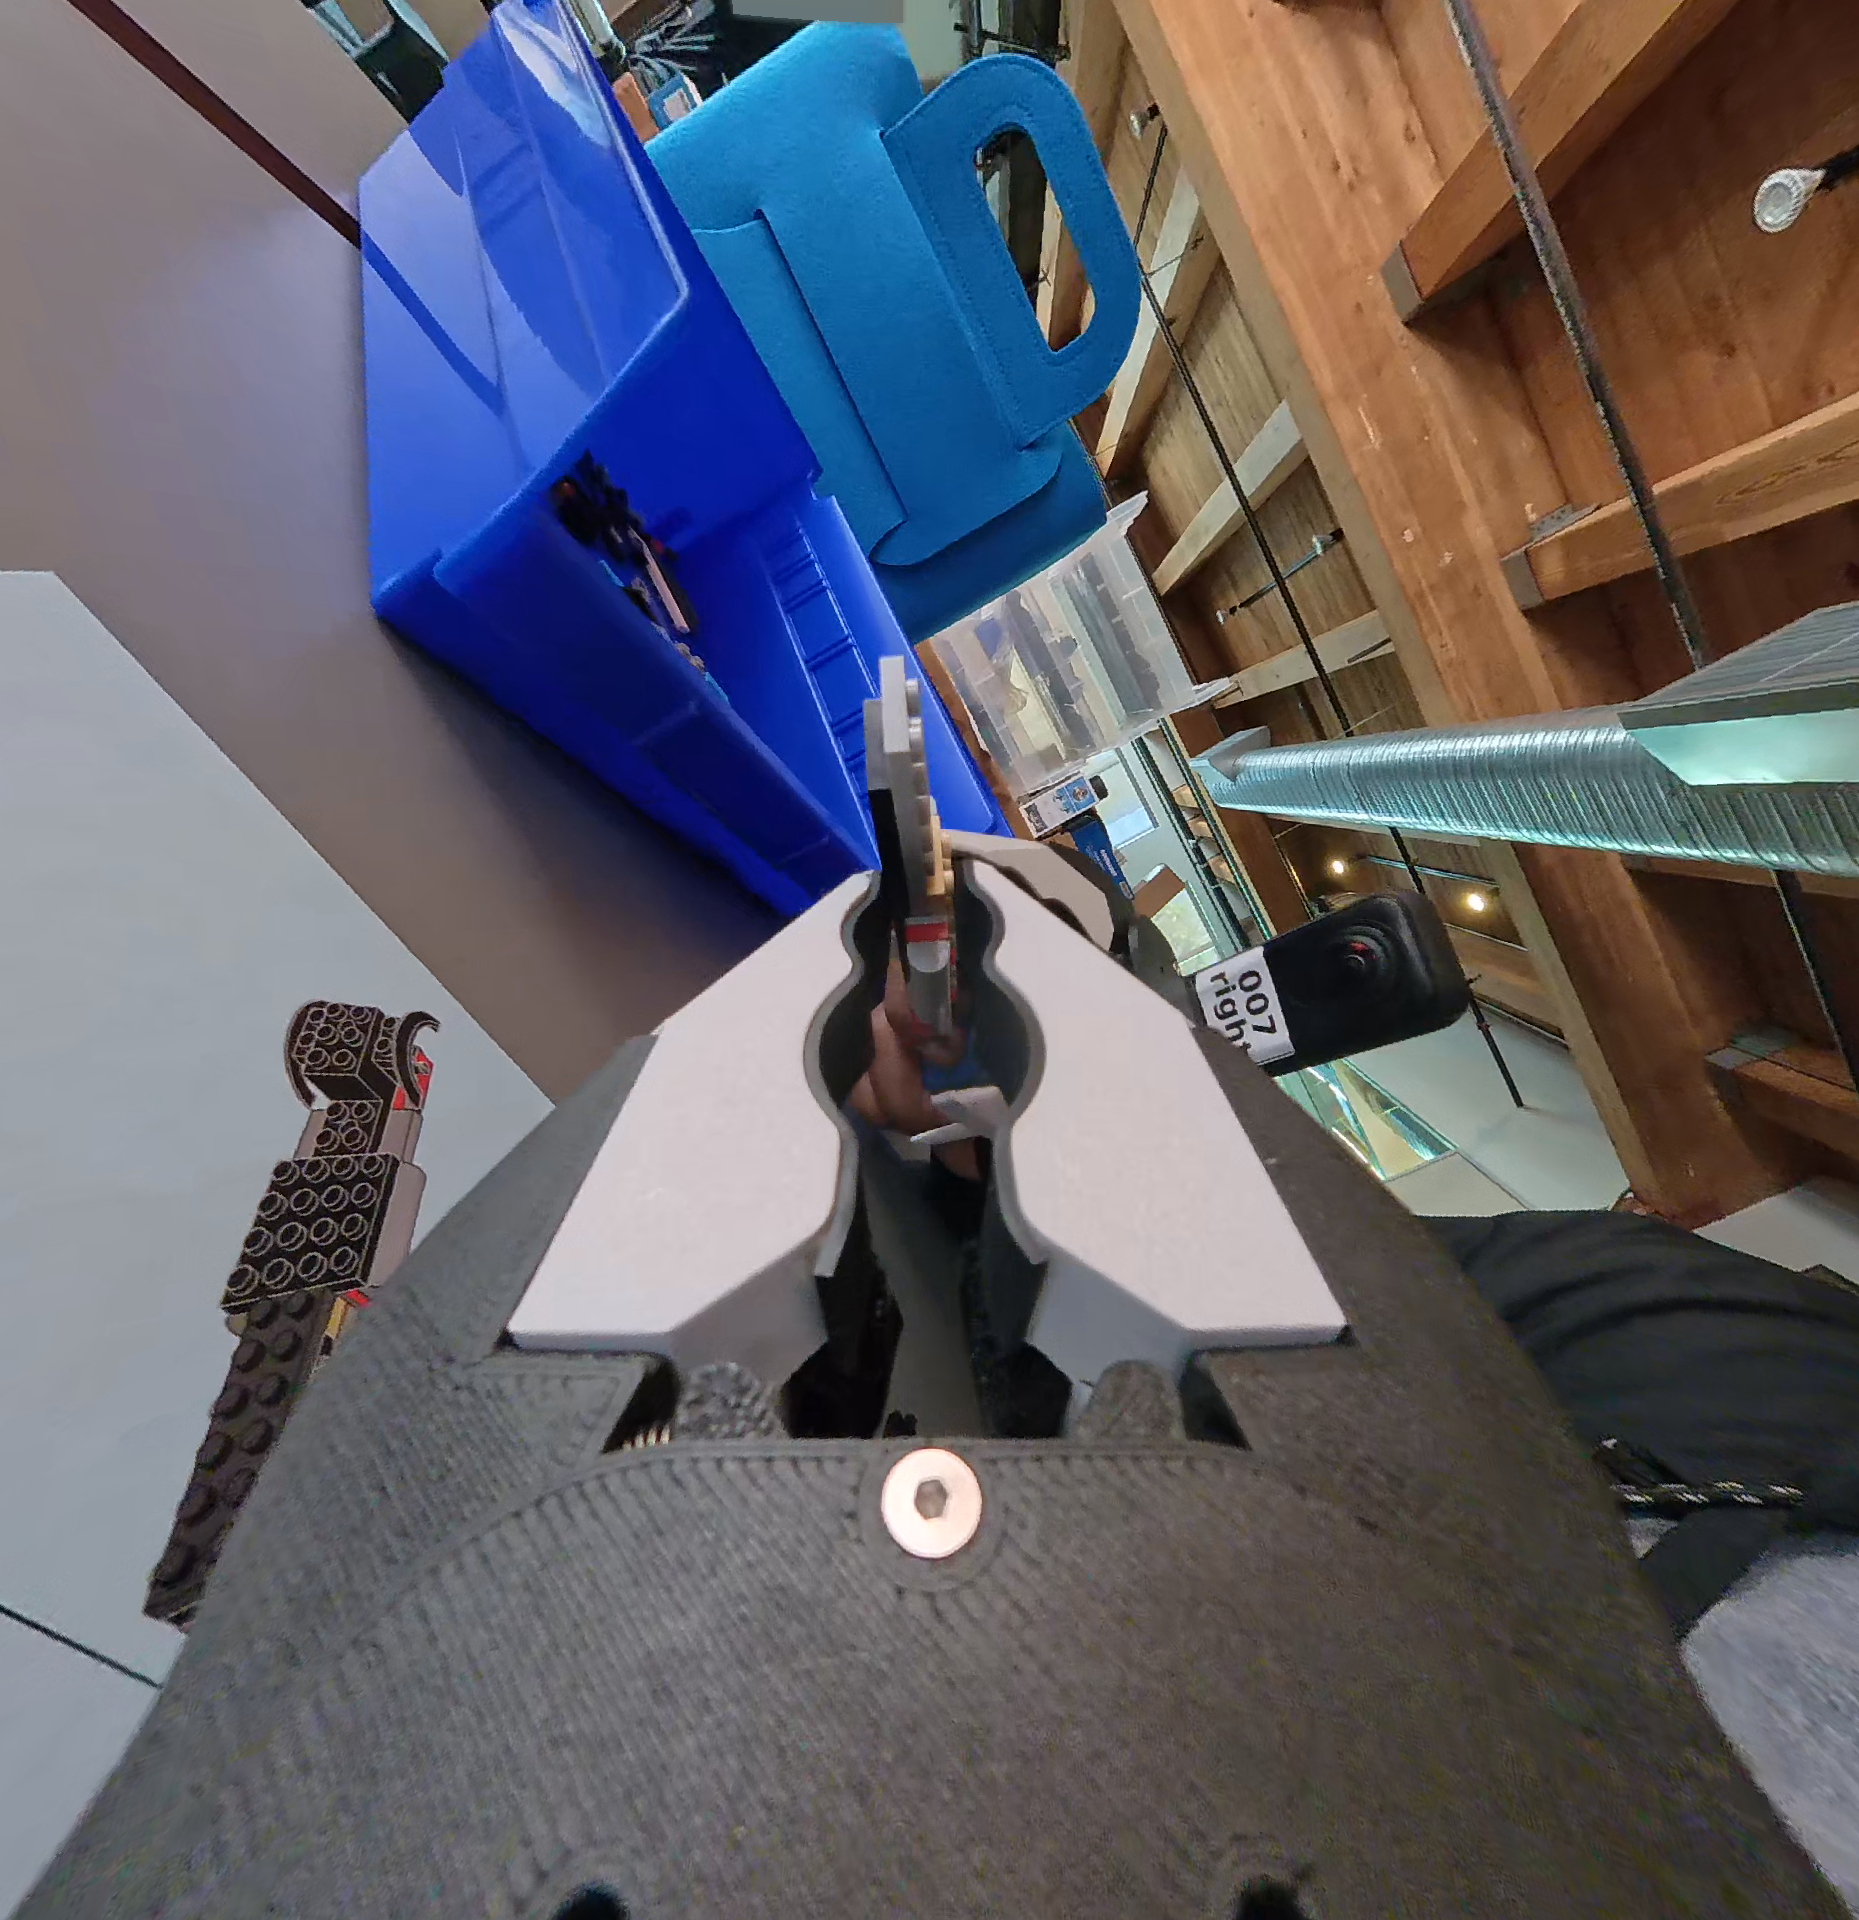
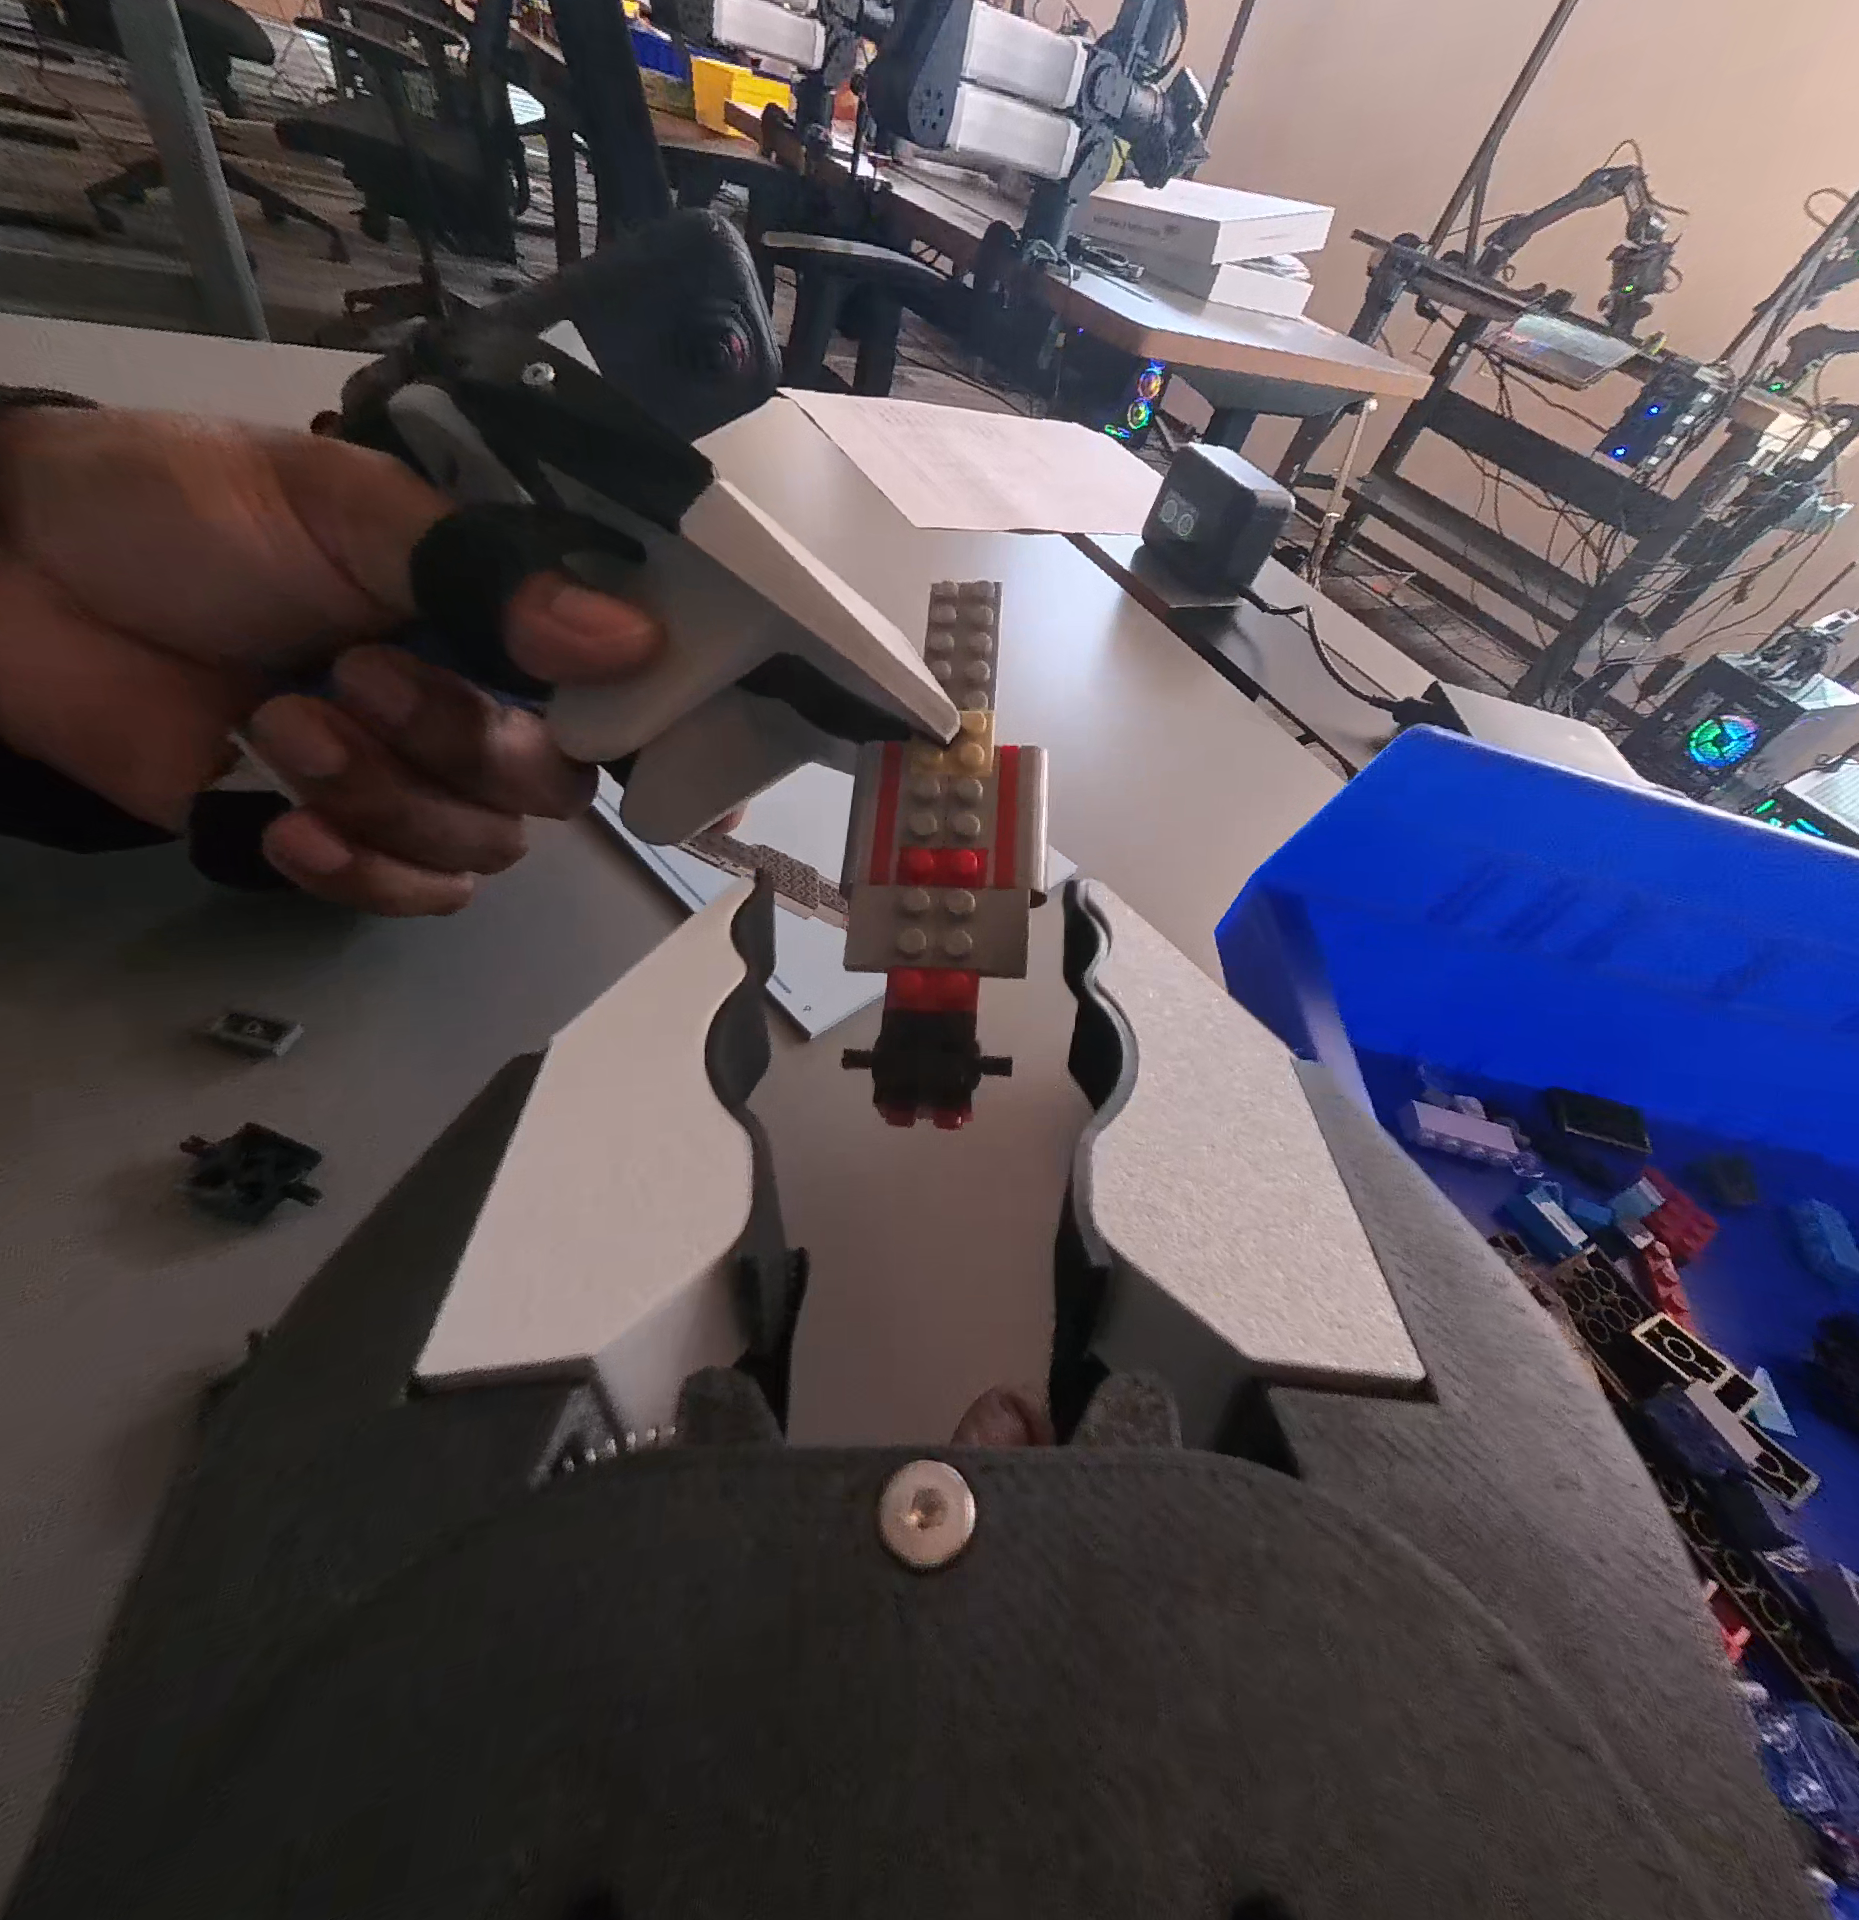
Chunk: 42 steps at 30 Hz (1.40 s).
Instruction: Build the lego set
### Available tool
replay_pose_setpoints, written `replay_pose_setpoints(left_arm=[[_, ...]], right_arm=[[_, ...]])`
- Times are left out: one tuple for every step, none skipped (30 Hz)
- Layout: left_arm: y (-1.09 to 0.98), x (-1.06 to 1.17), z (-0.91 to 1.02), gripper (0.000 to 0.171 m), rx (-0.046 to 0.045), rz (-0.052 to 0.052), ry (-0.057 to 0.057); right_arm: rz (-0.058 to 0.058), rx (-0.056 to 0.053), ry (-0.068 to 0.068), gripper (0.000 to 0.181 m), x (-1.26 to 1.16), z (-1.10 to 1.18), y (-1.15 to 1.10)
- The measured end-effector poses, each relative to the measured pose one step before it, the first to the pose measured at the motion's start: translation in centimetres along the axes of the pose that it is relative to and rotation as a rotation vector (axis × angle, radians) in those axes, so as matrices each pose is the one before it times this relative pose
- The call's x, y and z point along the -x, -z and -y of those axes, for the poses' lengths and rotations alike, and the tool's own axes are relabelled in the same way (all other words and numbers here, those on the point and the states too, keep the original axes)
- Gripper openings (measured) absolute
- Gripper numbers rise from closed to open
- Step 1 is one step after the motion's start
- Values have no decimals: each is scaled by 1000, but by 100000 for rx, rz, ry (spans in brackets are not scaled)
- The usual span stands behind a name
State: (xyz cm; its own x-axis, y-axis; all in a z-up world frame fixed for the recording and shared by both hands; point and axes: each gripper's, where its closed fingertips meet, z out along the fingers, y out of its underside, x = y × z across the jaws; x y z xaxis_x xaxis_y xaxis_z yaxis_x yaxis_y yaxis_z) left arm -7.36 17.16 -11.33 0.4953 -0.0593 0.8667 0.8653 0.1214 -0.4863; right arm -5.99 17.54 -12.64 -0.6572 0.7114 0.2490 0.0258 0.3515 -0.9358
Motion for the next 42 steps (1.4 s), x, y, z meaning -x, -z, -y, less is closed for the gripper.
replay_pose_setpoints(left_arm=[[-39,-75,-71,10,317,-252,-347],[-45,-84,-98,10,532,-309,-448],[-69,-116,-136,10,798,-336,-634],[-88,-79,-163,10,946,-136,-610],[-73,-81,-131,10,514,-223,-251],[-66,-110,-89,10,105,-655,262],[-76,-132,-109,10,339,-1001,714],[-101,-147,-174,10,911,-1317,1055],[-64,-65,-67,10,406,-943,1296],[-36,-66,-41,10,530,-1041,1248],[-44,-118,-36,11,614,-1231,947],[-54,-201,-37,13,889,-1500,649],[-60,-106,-116,21,1708,-620,814],[-40,-34,-168,29,2330,121,748],[38,-185,-65,30,1756,-405,-528],[119,-86,72,33,900,724,-1663],[187,65,152,36,818,1977,-2732],[228,100,101,38,1405,2410,-3715],[302,56,-17,39,2107,2457,-4325],[352,14,-224,39,3087,2674,-4479],[422,-115,-546,41,4043,2544,-4694],[467,-184,-1018,41,5183,2386,-5177],[411,-253,-1453,41,6268,2386,-4500],[250,-469,-1781,41,7230,1631,-3951],[54,-641,-1852,41,7059,1101,-3536],[-90,-558,-1641,40,5575,1964,-3164],[-209,-536,-1471,40,4951,1872,-2496],[-298,-522,-1335,39,5040,1502,-1633],[-333,-392,-1089,39,4491,2016,-1837],[-322,-201,-859,39,3995,2995,-2352],[-300,-112,-699,38,3729,3218,-2718],[-279,-82,-545,38,3171,2863,-2360],[-243,44,-341,36,2169,2883,-1479],[-196,114,-181,34,1149,2663,-682],[-159,87,-144,31,856,2047,-662],[-160,155,-115,28,608,2166,-669],[-116,188,32,24,-450,2196,-658],[-104,105,87,22,-611,1464,-274],[-98,43,52,19,-320,763,-181],[-84,121,22,11,-140,1041,23],[-104,103,-1,7,-103,705,184],[-101,-78,33,4,-244,-511,240]], right_arm=[[-499,59,389,59,-32,7,-26],[-713,-45,288,59,-57,31,-30],[-618,-222,222,59,-35,65,-32],[-492,-213,295,59,-14,71,-51],[-359,-145,597,58,16,54,-61],[-322,243,990,57,40,-23,-58],[-585,374,1377,51,0,-76,-42],[-622,40,1381,46,-23,-53,15],[-182,-392,820,46,-23,8,66],[406,-484,-19,46,-14,22,89],[594,-483,-729,46,-34,45,89],[225,-646,-1080,46,-98,63,97],[38,-444,-1070,46,-158,48,112],[-91,-373,-967,46,-184,38,131],[-240,-520,-877,46,-215,48,176],[-135,-479,-854,46,-192,39,221],[-153,-380,-914,46,-180,6,245],[-171,-275,-1007,46,-182,-22,270],[-35,-138,-1151,46,-134,-34,289],[363,219,-1515,46,-70,-90,289],[893,606,-1945,46,49,-165,306],[1124,710,-2026,46,128,-217,345],[792,543,-1701,46,169,-236,382],[506,592,-1194,46,170,-286,395],[421,837,-652,46,188,-322,364],[486,939,-294,46,198,-331,308],[541,889,-249,46,190,-291,237],[671,880,-359,46,170,-253,147],[588,637,-148,46,136,-128,95],[474,4,-131,46,103,24,75],[550,-183,-328,46,112,75,39],[681,117,-492,46,118,37,1],[617,379,-372,46,125,-7,-18],[341,57,67,46,125,19,14],[321,-38,352,46,159,16,48],[360,187,378,46,173,-37,35],[266,248,331,46,164,-54,36],[148,193,335,46,150,-69,39],[189,200,315,46,128,-67,55],[176,149,258,46,114,-46,70],[48,-22,246,46,74,-12,83],[-16,-157,258,46,42,8,96]])
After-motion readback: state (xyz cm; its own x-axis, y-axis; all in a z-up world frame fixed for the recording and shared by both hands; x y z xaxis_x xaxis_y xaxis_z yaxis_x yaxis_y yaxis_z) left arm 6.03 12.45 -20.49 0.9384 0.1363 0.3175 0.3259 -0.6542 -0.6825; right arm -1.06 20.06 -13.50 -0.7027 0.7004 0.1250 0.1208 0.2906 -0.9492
